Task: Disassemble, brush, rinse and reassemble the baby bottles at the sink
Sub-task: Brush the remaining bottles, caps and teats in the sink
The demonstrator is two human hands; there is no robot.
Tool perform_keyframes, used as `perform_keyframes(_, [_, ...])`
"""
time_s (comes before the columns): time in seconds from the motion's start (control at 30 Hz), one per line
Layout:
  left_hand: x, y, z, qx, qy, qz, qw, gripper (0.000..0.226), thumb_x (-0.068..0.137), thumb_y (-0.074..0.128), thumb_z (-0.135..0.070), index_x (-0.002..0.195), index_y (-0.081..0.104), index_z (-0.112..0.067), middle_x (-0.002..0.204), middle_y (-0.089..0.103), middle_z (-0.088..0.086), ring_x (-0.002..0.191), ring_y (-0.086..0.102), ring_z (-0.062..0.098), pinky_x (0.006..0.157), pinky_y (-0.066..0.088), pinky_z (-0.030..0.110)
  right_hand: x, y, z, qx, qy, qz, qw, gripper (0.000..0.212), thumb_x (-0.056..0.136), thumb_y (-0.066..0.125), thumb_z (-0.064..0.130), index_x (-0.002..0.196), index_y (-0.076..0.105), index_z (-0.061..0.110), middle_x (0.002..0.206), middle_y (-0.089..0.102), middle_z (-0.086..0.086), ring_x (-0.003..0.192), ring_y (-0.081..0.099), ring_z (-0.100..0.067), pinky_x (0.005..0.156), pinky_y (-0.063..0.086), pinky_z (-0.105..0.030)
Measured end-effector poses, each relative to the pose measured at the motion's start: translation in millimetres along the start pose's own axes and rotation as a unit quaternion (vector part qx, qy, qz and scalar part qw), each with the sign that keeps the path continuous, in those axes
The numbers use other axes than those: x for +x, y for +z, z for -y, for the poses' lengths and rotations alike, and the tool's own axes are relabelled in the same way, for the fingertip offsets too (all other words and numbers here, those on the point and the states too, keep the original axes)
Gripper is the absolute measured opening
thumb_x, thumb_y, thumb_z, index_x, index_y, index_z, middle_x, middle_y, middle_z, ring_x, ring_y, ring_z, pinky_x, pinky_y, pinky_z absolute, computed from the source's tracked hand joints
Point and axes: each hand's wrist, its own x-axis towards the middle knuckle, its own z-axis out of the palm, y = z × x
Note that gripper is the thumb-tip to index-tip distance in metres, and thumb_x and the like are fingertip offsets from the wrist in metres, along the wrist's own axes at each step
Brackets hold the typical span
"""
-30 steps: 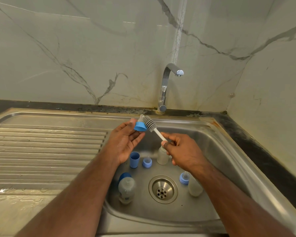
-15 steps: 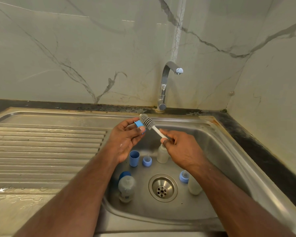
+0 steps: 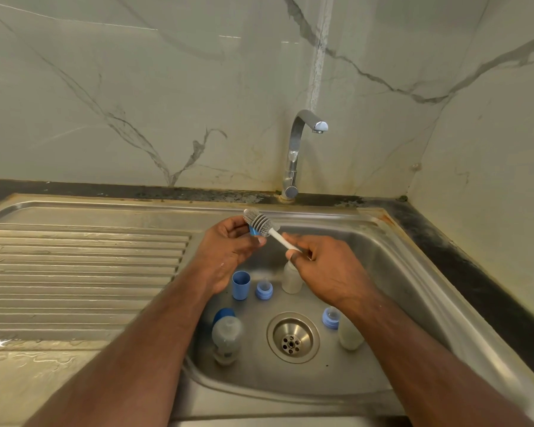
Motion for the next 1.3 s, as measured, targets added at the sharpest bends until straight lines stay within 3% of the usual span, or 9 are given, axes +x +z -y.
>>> perform_keyframes(0.17, [0, 0, 3, 0.043, 0.003, 0.013, 0.999, 0.051, 0.080, 0.076, 0.009, 0.126, 0.067, -0.012, 0.118, 0.075, 0.005, 0.113, 0.070, 0.021, 0.103, 0.054, 0.044, 5, -7, -5, -0.037, 0.041, -0.015, 0.998, 0.041, 0.102, 0.051, 0.034, 0.143, 0.051, 0.036, 0.123, 0.067, 0.008, 0.097, 0.061, -0.009, 0.092, 0.049, -0.027])
perform_keyframes(0.3, [0, -1, 1, 0.023, 0.007, 0.004, 1.000, 0.046, 0.081, 0.075, 0.010, 0.120, 0.068, -0.012, 0.114, 0.076, 0.006, 0.110, 0.072, 0.022, 0.101, 0.055, 0.041, 0, -4, -2, 0.001, 0.012, 0.003, 1.000, 0.039, 0.101, 0.054, 0.034, 0.140, 0.054, 0.040, 0.100, 0.065, 0.016, 0.076, 0.054, -0.002, 0.083, 0.050, -0.026])
perform_keyframes(0.43, [-2, -3, -1, -0.032, -0.003, -0.010, 0.999, 0.043, 0.084, 0.072, 0.010, 0.121, 0.067, -0.010, 0.115, 0.075, 0.009, 0.109, 0.072, 0.022, 0.095, 0.059, 0.036, 3, -5, -4, -0.018, 0.037, -0.016, 0.999, 0.040, 0.101, 0.054, 0.034, 0.141, 0.054, 0.037, 0.127, 0.067, 0.010, 0.104, 0.063, -0.011, 0.099, 0.050, -0.032])
perform_keyframes(0.67, [-1, -3, -3, -0.064, -0.011, -0.017, 0.998, 0.035, 0.087, 0.071, 0.007, 0.117, 0.067, -0.011, 0.099, 0.079, 0.003, 0.097, 0.076, 0.018, 0.090, 0.061, 0.033, 3, -4, -4, -0.018, 0.037, -0.022, 0.999, 0.040, 0.101, 0.054, 0.034, 0.142, 0.054, 0.036, 0.126, 0.068, 0.009, 0.101, 0.062, -0.010, 0.097, 0.050, -0.031])
perform_keyframes(0.87, [0, -5, -3, -0.082, -0.017, -0.026, 0.996, 0.035, 0.087, 0.072, 0.005, 0.120, 0.066, -0.006, 0.111, 0.075, 0.011, 0.104, 0.074, 0.022, 0.091, 0.061, 0.036, 1, -5, -3, -0.016, 0.015, -0.016, 1.000, 0.040, 0.101, 0.053, 0.036, 0.141, 0.053, 0.040, 0.113, 0.070, 0.009, 0.090, 0.059, -0.008, 0.088, 0.051, -0.028])
perform_keyframes(1.03, [0, -7, -4, -0.100, -0.032, -0.031, 0.994, 0.034, 0.088, 0.073, -0.003, 0.121, 0.065, -0.004, 0.119, 0.071, 0.018, 0.109, 0.072, 0.028, 0.088, 0.062, 0.036, 2, -11, -9, -0.001, 0.024, -0.030, 0.999, 0.041, 0.102, 0.053, 0.035, 0.143, 0.051, 0.037, 0.086, 0.059, 0.014, 0.069, 0.049, 0.000, 0.062, 0.038, -0.015])
perform_keyframes(1.1, [-2, -6, -4, -0.102, -0.036, -0.027, 0.994, 0.032, 0.091, 0.071, -0.006, 0.122, 0.064, -0.002, 0.118, 0.072, 0.019, 0.107, 0.073, 0.027, 0.087, 0.062, 0.035, -1, -8, -6, 0.006, 0.002, -0.011, 1.000, 0.040, 0.101, 0.055, 0.034, 0.141, 0.054, 0.038, 0.088, 0.061, 0.019, 0.069, 0.047, 0.003, 0.068, 0.038, -0.014])
perform_keyframes(1.17, [-3, -5, -5, -0.115, -0.041, -0.021, 0.992, 0.031, 0.092, 0.071, -0.007, 0.121, 0.065, 0.000, 0.116, 0.073, 0.020, 0.105, 0.074, 0.027, 0.087, 0.062, 0.035, 2, -6, -7, -0.001, 0.010, -0.018, 1.000, 0.040, 0.101, 0.055, 0.034, 0.141, 0.054, 0.038, 0.099, 0.067, 0.012, 0.074, 0.049, 0.001, 0.077, 0.041, -0.018])
perform_keyframes(1.3, [-4, -5, -7, -0.133, -0.044, -0.020, 0.990, 0.029, 0.093, 0.071, -0.011, 0.119, 0.066, 0.000, 0.114, 0.073, 0.021, 0.104, 0.074, 0.027, 0.085, 0.062, 0.033, 2, -7, -7, 0.012, 0.009, -0.036, 0.999, 0.041, 0.102, 0.054, 0.036, 0.142, 0.052, 0.038, 0.090, 0.060, 0.015, 0.073, 0.053, -0.002, 0.071, 0.044, -0.018])
